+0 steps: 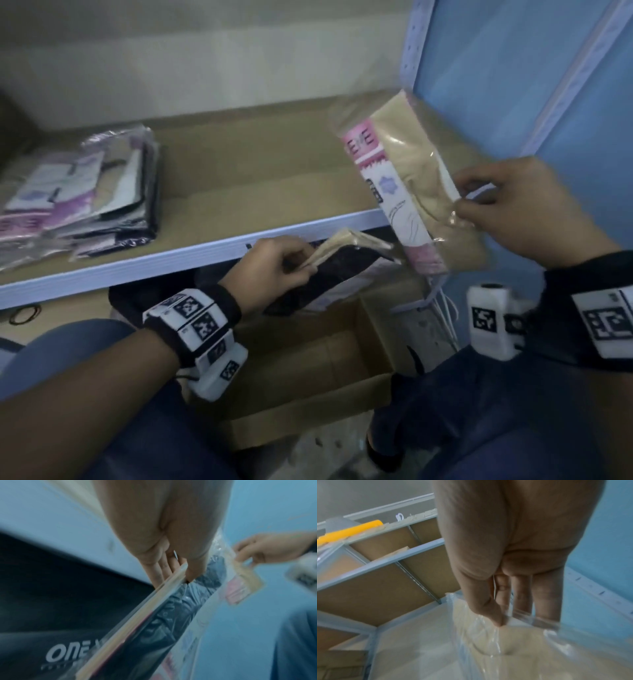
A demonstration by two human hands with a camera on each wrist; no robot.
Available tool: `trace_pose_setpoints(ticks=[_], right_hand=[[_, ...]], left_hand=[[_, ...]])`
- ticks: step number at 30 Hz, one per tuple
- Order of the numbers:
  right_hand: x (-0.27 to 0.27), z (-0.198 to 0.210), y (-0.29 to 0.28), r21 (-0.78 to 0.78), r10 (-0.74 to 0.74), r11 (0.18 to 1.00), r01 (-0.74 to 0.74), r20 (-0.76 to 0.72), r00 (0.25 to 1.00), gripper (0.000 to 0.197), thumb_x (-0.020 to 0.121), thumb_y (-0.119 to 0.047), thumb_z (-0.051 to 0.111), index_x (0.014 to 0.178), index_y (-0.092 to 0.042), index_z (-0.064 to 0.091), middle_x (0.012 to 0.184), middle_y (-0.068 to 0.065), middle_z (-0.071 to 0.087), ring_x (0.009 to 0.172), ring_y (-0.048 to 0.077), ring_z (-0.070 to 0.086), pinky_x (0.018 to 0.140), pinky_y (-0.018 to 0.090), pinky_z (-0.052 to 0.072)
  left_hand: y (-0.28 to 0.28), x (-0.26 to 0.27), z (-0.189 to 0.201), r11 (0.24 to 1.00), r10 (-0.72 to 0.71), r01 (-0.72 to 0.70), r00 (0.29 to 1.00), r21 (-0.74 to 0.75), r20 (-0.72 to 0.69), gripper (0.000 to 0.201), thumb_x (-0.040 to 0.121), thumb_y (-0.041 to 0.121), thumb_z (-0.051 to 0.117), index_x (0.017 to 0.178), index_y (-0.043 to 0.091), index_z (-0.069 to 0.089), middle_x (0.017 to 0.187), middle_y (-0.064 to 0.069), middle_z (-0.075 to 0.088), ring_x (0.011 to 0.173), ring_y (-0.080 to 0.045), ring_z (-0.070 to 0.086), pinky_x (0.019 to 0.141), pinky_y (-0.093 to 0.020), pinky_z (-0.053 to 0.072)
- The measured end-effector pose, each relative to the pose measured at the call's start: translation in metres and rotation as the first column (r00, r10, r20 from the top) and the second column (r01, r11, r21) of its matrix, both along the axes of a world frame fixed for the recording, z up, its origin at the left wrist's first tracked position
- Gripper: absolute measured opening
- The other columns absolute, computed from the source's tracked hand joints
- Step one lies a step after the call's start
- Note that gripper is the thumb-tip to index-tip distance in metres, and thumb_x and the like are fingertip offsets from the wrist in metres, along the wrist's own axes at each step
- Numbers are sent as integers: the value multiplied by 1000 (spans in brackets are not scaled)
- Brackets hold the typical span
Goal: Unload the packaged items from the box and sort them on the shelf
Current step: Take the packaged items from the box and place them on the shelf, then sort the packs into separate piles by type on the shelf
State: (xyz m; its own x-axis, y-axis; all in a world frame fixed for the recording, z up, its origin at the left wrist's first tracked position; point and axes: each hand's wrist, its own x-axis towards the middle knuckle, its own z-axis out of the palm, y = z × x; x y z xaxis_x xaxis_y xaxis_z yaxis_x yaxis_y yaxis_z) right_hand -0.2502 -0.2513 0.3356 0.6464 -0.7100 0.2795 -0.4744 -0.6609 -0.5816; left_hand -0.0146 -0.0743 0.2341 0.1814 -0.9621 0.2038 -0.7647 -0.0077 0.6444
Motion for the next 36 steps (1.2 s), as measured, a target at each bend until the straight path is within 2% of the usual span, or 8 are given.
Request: trace_pose_setpoints(ticks=[3, 7, 11, 16, 20, 24, 29, 36], right_hand=[[15, 10, 6, 77, 12, 997, -25, 167, 986, 29, 77, 1, 64, 76, -29, 67, 76, -1, 68, 55, 1, 59, 60, 17, 48], [43, 23, 20, 150, 18, 986, -75, 353, 935, 30, 78, 4, 63, 88, -23, 72, 81, 3, 71, 70, 16, 66, 75, 44, 59], [74, 31, 34, 220, 57, 961, -167, 435, 899, 43, 80, 6, 62, 71, -36, 69, 62, -22, 66, 56, -2, 58, 57, 20, 55], [123, 37, 55, 231, 120, 936, -266, 503, 856, 42, 81, 7, 62, 73, -35, 64, 60, -28, 64, 53, -8, 58, 51, 14, 52], [166, 39, 71, 270, 154, 905, -327, 510, 847, 40, 83, 3, 63, 72, -36, 61, 59, -31, 62, 53, -10, 59, 51, 13, 53], [207, 39, 90, 303, 202, 865, -399, 517, 832, 41, 84, 2, 64, 73, -38, 61, 67, -20, 65, 58, -9, 61, 57, 14, 54], [262, 33, 118, 365, 267, 800, -476, 493, 828, 43, 84, 5, 62, 76, -37, 61, 64, -24, 67, 58, -8, 63, 63, 18, 56], [329, 11, 141, 538, 221, 717, -443, 427, 877, 24, 82, 3, 64, 87, -20, 65, 80, 0, 66, 77, 18, 64, 76, 37, 55]], left_hand=[[17, 10, 18, 987, 126, -135, 987, -87, -104, 26, 85, 15, 68, 76, 38, 59, 77, 9, 66, 75, -4, 62, 70, -16, 47], [38, 29, 41, 932, 232, -306, 915, -194, -330, 17, 85, 10, 67, 77, 25, 65, 75, 10, 69, 74, -1, 65, 73, -14, 50], [60, 54, 67, 862, 298, -431, 857, -266, -421, 15, 88, 6, 63, 76, 15, 61, 63, 16, 65, 61, 4, 60, 59, -11, 46], [91, 92, 90, 750, 407, -590, 768, -298, -495, 7, 90, 12, 62, 88, 9, 68, 72, 5, 70, 67, -11, 63, 61, -28, 52], [118, 121, 106, 655, 470, -679, 709, -330, -526, 11, 90, 14, 63, 94, 5, 68, 79, 0, 70, 68, -5, 64, 63, -17, 53], [142, 152, 113, 565, 513, -772, 605, -292, -609, 7, 90, 19, 63, 90, 15, 69, 65, 9, 67, 52, -5, 58, 48, -23, 50], [166, 192, 110, 485, 454, -849, 448, -209, -770, 10, 91, 15, 62, 98, 10, 66, 77, -3, 70, 63, -16, 64, 52, -26, 53], [183, 245, 93, 331, 506, -943, 220, -48, -834, 24, 91, 15, 62, 111, 3, 61, 83, -9, 67, 49, -7, 63, 45, -18, 48]])
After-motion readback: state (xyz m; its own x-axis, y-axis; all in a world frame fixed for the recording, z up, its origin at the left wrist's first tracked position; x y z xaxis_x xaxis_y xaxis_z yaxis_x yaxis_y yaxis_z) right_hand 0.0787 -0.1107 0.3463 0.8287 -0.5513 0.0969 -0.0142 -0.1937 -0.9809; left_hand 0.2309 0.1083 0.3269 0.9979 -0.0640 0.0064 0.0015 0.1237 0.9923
